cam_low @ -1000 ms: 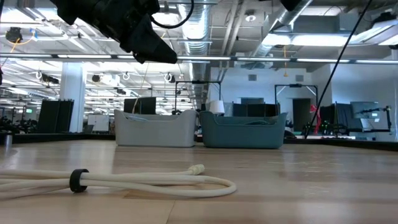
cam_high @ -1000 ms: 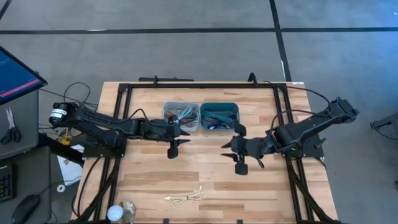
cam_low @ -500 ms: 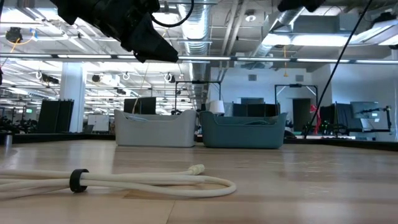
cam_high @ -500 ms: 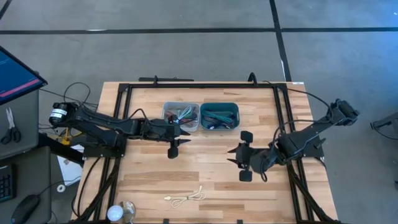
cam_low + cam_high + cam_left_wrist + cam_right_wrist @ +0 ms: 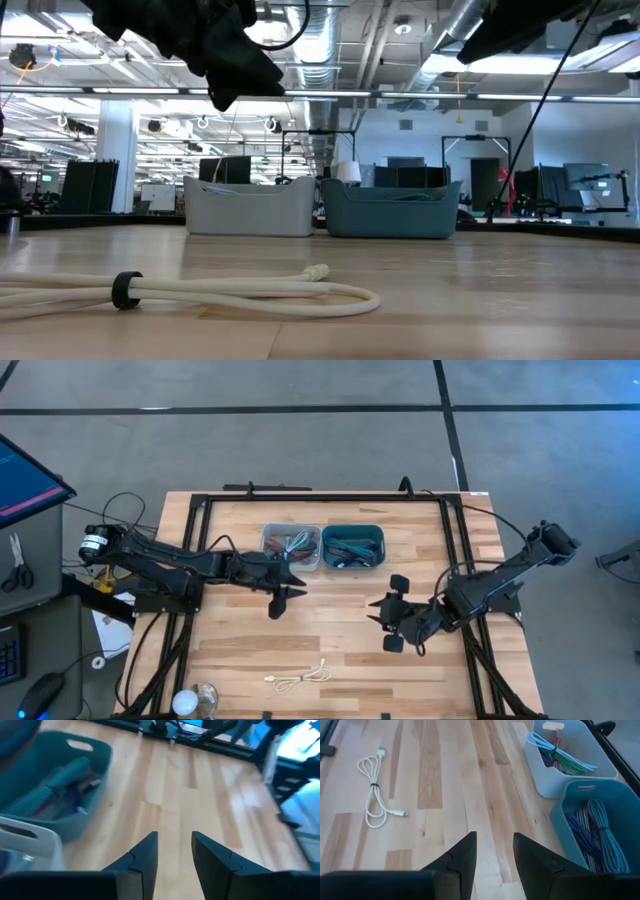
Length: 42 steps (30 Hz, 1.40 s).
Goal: Pick & Place USB Port
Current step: Put the white charger cable into the white bin
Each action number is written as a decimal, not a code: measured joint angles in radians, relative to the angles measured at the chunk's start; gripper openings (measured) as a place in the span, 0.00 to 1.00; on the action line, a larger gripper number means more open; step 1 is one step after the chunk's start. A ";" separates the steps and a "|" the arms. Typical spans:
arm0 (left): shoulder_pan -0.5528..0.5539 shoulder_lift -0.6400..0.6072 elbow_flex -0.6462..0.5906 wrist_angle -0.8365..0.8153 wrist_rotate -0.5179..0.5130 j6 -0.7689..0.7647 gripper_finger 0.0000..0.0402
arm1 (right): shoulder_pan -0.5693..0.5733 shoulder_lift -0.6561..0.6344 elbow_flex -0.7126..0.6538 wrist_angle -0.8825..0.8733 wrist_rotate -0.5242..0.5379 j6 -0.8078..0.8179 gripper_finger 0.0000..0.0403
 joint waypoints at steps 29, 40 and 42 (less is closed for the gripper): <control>-0.430 0.304 0.127 0.101 -0.269 -0.032 0.08 | -0.001 0.000 0.000 0.002 0.031 -0.001 0.30; -0.434 0.388 0.190 -0.048 -0.242 -0.121 0.23 | -0.001 0.000 0.001 0.002 0.029 -0.001 0.30; -0.434 0.388 0.190 -0.083 -0.207 -0.172 0.25 | -0.001 0.000 0.001 0.002 0.029 -0.001 0.30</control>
